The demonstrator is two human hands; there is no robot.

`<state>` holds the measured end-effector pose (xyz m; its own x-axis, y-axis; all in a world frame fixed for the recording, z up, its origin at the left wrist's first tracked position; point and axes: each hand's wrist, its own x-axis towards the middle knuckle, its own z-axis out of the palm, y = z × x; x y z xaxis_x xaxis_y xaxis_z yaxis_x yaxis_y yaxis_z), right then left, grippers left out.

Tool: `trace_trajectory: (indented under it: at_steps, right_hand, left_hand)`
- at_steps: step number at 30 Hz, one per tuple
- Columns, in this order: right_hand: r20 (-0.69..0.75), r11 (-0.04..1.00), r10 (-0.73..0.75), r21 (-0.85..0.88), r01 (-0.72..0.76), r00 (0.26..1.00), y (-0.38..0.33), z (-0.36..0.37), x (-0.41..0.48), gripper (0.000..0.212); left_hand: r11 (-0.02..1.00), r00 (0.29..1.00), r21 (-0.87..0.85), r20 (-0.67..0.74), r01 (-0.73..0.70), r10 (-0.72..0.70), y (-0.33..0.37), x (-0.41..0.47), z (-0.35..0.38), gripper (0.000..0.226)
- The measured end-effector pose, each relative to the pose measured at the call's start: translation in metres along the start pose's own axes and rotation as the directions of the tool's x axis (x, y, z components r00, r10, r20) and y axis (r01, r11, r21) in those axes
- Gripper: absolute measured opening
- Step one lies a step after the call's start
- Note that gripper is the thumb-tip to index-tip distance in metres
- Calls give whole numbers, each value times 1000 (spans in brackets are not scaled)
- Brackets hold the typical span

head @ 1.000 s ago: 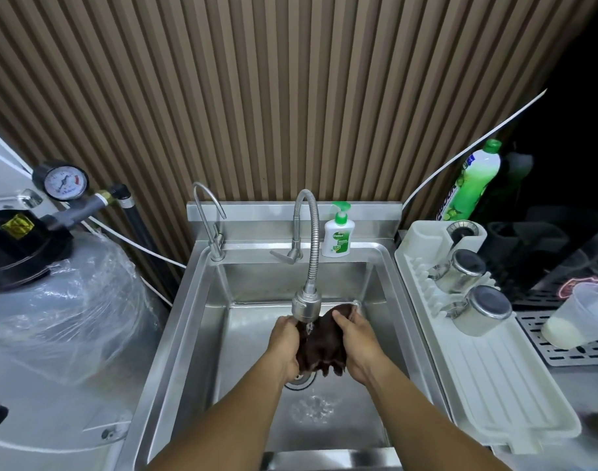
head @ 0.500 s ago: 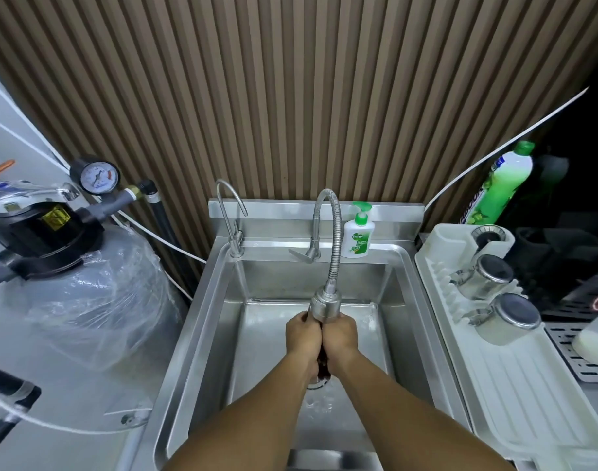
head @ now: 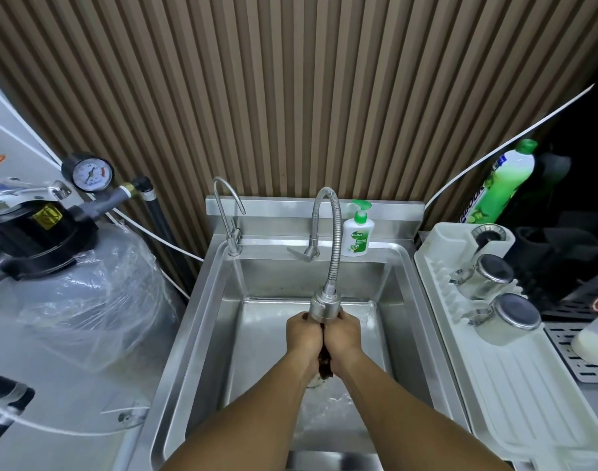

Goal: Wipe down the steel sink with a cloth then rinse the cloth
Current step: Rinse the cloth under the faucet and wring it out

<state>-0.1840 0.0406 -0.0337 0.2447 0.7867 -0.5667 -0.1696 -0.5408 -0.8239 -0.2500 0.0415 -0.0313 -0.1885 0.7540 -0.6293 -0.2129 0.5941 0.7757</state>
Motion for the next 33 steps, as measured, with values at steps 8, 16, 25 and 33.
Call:
trace_trajectory:
  at_steps: [8,16,25,33]
  right_hand:
    - [260,994,108,-56,-97,960,4,-29,0,30]
    - [300,992,-6,119,-31,954,3,-33,-4,21]
    - [164,993,56,89,-71,985,6,-4,-13,31]
    - [76,990,120,63,-125,990,7,4,-10,28]
  left_hand:
    - [995,990,-68,129,73,-64,7,1,-28,32]
    - [995,958,31,269,96,-101,4,0,-40,24]
    - [999,989,-18,143,49,-46,-4,-13,-16,27]
    - [998,995,-57,94,42,-36,-2,-12,-9,12]
